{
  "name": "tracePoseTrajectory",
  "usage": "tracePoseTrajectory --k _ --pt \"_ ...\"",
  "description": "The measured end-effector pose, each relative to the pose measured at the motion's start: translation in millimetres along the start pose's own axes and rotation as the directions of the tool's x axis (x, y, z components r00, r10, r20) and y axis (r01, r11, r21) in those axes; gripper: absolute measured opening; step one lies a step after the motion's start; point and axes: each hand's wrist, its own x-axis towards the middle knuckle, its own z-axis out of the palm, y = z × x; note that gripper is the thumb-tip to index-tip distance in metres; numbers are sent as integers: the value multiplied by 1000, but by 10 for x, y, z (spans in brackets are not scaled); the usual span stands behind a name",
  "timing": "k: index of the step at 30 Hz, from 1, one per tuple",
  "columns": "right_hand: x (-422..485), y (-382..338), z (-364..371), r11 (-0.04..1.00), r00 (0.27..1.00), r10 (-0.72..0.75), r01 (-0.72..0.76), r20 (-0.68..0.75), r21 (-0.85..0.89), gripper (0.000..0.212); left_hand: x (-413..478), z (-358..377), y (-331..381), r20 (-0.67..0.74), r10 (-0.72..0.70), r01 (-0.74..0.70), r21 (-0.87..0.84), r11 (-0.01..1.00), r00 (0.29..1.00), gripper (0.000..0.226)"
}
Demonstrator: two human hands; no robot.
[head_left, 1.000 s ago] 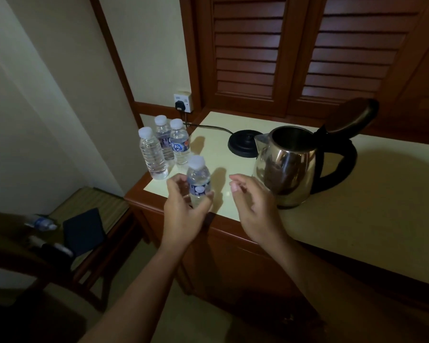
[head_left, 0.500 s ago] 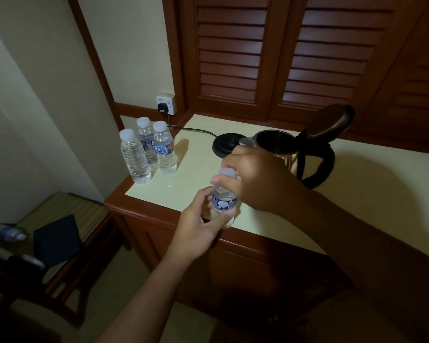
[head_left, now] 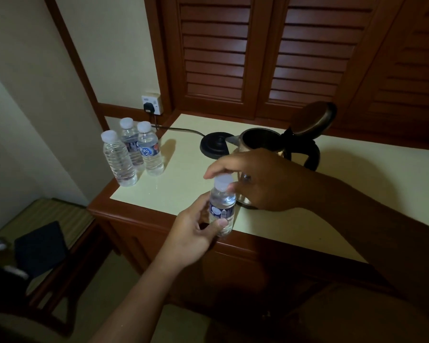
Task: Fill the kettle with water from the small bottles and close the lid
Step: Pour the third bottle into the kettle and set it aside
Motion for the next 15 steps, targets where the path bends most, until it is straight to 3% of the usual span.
tracePoseTrajectory --k 3,6,10,15 --pt "-55 0 7 989 992 51 -66 -113 -131 42 17 42 50 30 43 -44 39 998 999 54" --pt "-129 -23 10 955 972 -32 -39 -233 -293 41 38 97 106 61 46 -47 14 999 997 55" --pt "-354 -23 -97 997 977 28 -44 -212 -70 19 36 132 142 149 48 -44 -34 998 988 49" --pt "-630 12 -160 998 978 67 -63 -199 28 30 -11 173 154 213 54 -55 -2 999 976 48"
